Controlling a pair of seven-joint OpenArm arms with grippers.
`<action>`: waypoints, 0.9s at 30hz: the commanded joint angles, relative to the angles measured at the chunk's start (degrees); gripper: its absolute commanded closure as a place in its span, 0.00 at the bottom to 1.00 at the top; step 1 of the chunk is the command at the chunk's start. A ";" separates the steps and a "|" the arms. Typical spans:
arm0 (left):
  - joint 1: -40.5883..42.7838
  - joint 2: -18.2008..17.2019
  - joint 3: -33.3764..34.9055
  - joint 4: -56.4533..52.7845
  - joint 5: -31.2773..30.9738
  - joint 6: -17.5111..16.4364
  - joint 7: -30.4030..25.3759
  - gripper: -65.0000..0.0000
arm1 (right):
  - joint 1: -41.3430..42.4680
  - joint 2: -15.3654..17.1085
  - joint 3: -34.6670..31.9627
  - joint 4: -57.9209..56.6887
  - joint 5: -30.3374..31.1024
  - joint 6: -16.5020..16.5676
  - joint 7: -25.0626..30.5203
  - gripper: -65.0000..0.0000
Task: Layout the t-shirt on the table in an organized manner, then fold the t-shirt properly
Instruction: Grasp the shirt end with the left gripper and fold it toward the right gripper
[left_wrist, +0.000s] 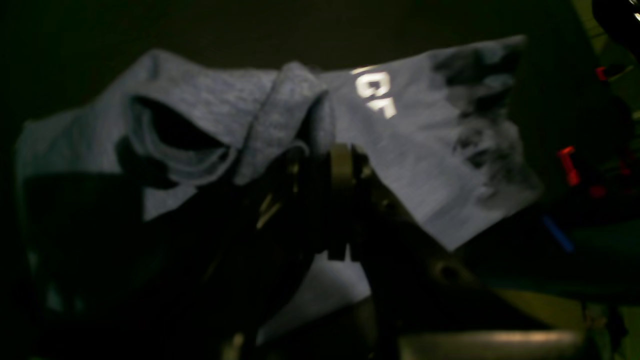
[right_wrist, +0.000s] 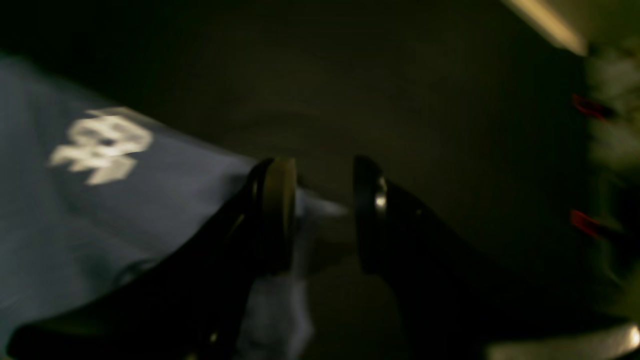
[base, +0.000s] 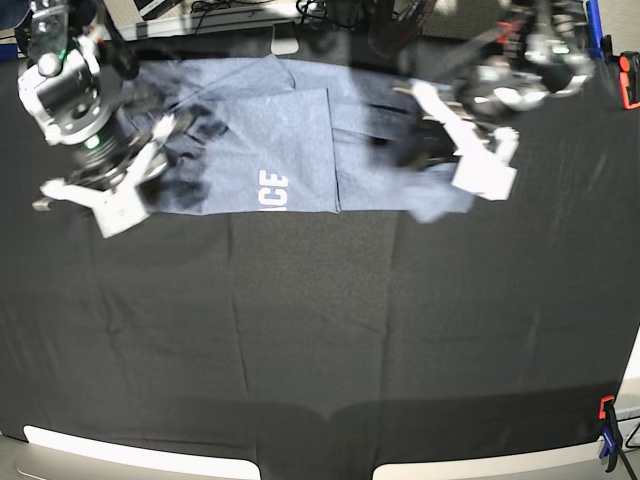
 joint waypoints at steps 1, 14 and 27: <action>-0.85 0.63 1.46 1.20 0.46 0.76 -1.95 1.00 | 0.15 0.59 0.79 0.87 -1.53 -1.88 0.04 0.71; -4.83 3.45 13.03 -2.58 11.74 2.89 -3.87 1.00 | -0.33 0.59 7.56 0.87 -2.38 -5.09 -4.39 0.71; -12.31 2.01 12.92 -4.79 -5.57 -12.31 3.56 0.59 | -0.98 0.57 7.67 0.63 -0.74 -5.05 -4.39 0.71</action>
